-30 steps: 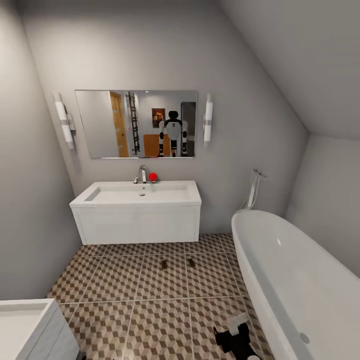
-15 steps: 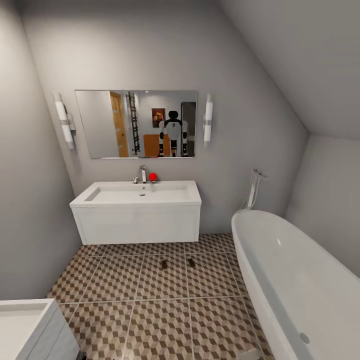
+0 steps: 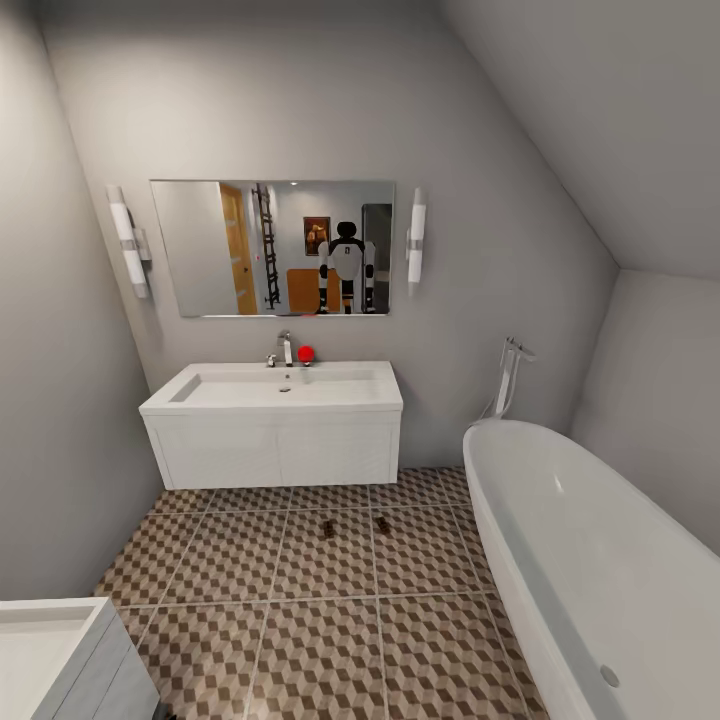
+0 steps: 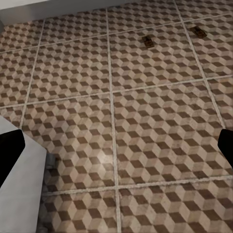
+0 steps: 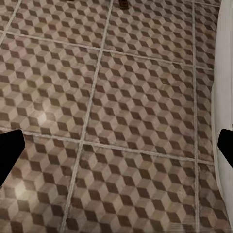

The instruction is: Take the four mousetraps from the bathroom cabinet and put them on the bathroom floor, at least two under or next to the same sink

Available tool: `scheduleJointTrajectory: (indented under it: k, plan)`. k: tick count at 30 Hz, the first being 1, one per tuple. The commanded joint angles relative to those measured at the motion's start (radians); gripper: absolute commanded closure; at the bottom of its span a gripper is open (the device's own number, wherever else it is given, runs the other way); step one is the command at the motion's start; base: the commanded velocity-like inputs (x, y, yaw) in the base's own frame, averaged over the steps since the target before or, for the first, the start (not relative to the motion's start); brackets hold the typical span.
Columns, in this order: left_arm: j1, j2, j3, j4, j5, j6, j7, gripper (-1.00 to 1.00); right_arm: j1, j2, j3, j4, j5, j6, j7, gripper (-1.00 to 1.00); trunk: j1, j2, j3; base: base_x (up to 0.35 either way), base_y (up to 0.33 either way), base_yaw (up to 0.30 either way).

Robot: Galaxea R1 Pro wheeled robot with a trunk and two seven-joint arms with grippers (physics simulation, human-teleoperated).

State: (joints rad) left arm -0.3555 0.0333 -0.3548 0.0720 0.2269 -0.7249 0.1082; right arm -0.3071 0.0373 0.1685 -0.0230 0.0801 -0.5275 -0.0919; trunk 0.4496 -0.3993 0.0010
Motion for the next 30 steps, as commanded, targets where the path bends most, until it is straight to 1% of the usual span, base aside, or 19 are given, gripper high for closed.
scheduleJointTrajectory:
  k: [1, 5, 8, 9, 13, 14, 16, 17, 19, 21, 26, 30]
  plan:
    - [-0.001, -0.001, -0.009, 0.003, 0.004, -0.004, 0.004, -1.0, 0.0, 0.0, -0.001, 0.0, -0.002, -0.001, -0.01, -1.0, 0.0, -0.001, 0.0, 0.0, 0.0, 0.0]
    - [-0.001, -0.001, -0.009, 0.003, 0.005, -0.002, 0.004, -1.0, 0.001, 0.001, -0.022, -0.008, -0.051, 0.003, -0.011, -1.0, 0.0, -0.001, 0.0, 0.0, 0.0, 0.0]
    - [-0.001, -0.002, -0.009, 0.002, 0.005, 0.006, 0.008, -1.0, 0.001, 0.002, -0.03, -0.013, -0.089, 0.005, -0.017, -1.0, 0.0, -0.001, 0.0, 0.0, 0.0, 0.0]
    - [-0.001, -0.002, -0.008, 0.002, 0.005, 0.017, 0.015, -1.0, 0.002, 0.002, -0.034, -0.017, -0.11, 0.006, -0.028, -1.0, 0.0, -0.001, 0.0, 0.0, 0.0, 0.0]
    - [-0.001, -0.006, -0.008, 0.001, 0.005, 0.054, 0.043, -1.0, 0.002, 0.003, -0.037, -0.029, -0.135, 0.007, -0.062, -1.0, 0.0, -0.001, 0.0, 0.0, 0.0, 0.0]
    - [-0.001, -0.013, -0.008, 0.001, 0.005, 0.079, 0.063, -1.0, 0.002, 0.003, -0.038, -0.036, -0.142, 0.007, -0.082, -1.0, 0.0, -0.001, 0.0, 0.0, 0.0, 0.0]
    - [-0.001, -0.019, -0.007, 0.001, 0.005, 0.104, 0.086, -1.0, 0.002, 0.004, -0.039, -0.042, -0.146, 0.008, -0.098, -1.0, 0.0, -0.001, 0.0, 0.0, 0.0, 0.0]
    - [-0.001, -0.024, -0.007, 0.0, 0.004, 0.125, 0.109, -1.0, 0.002, 0.004, -0.039, -0.048, -0.149, 0.011, -0.109, -1.0, 0.0, -0.001, 0.0, 0.0, 0.0, 0.0]
    - [-0.001, -0.027, -0.007, 0.0, 0.004, 0.14, 0.13, -1.0, 0.002, 0.005, -0.039, -0.056, -0.151, 0.016, -0.117, -1.0, 0.0, -0.001, 0.0, 0.0, 0.0, 0.0]
    - [-0.001, -0.034, -0.007, 0.0, 0.004, 0.155, 0.156, -1.0, 0.002, 0.007, -0.039, -0.081, -0.151, 0.042, -0.125, -1.0, 0.0, -0.001, 0.0, 0.0, 0.0, 0.0]
    - [-0.001, -0.039, -0.007, 0.0, 0.004, 0.164, 0.169, -1.0, 0.002, 0.007, -0.039, -0.136, -0.152, 0.102, -0.126, -1.0, 0.0, -0.001, 0.0, 0.0, 0.0, 0.0]
    - [-0.001, -0.04, -0.008, 0.0, 0.003, 0.164, 0.17, -1.0, 0.002, 0.006, -0.036, -0.157, -0.152, 0.12, -0.122, -1.0, 0.0, -0.001, 0.0, 0.0, 0.0, 0.0]
